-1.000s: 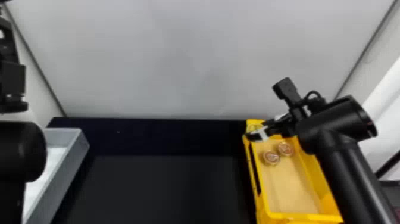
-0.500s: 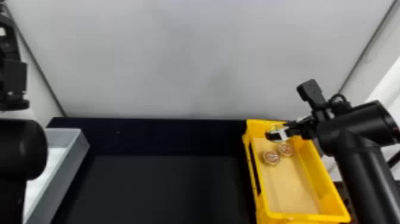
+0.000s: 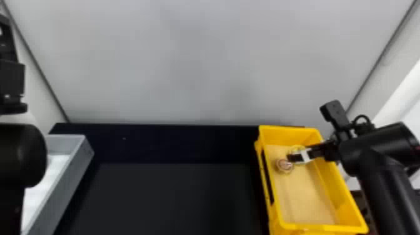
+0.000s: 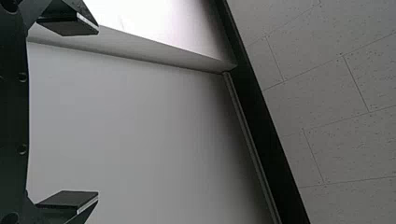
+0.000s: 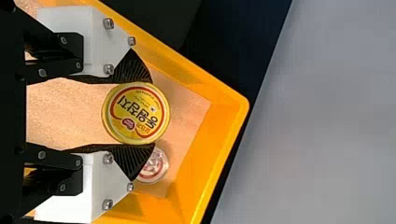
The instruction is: Pick up the round yellow can and place it in the yellow rectangular box
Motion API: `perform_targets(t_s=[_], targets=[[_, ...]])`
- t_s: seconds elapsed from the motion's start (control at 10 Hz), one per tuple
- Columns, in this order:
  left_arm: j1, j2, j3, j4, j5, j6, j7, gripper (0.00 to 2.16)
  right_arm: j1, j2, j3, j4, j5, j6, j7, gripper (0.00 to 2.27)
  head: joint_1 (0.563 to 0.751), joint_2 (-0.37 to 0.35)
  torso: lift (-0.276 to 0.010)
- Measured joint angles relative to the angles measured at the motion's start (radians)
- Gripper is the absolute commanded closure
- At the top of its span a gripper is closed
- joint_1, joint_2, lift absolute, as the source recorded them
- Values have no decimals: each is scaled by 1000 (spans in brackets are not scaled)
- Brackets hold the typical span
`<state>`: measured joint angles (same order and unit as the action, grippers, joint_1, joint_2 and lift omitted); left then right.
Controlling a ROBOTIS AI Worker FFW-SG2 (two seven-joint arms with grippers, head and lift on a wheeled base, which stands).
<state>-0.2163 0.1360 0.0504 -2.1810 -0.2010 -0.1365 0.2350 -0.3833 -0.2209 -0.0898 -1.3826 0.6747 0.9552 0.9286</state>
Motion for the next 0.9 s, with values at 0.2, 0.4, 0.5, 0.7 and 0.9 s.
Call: perform_targets(t_s=[0.2, 0.4, 0.5, 0.7, 0.9], targets=[[0, 1, 5, 0, -1, 0, -3, 45, 13, 0, -11, 42, 3, -8, -5, 679, 694, -56, 0], [0, 2, 7, 0, -1, 0, -5, 45, 31, 0, -14, 78, 4, -17, -12, 679, 694, -56, 0], [1, 2, 7, 0, -2, 0, -5, 45, 41, 0, -17, 98, 4, -25, -14, 678, 694, -56, 0], [2, 2, 7, 0, -2, 0, -5, 45, 55, 0, -29, 138, 4, -43, -18, 679, 694, -56, 0], [1, 2, 4, 0, -2, 0, -5, 45, 59, 2, -39, 177, 4, -60, -26, 670, 694, -56, 0]])
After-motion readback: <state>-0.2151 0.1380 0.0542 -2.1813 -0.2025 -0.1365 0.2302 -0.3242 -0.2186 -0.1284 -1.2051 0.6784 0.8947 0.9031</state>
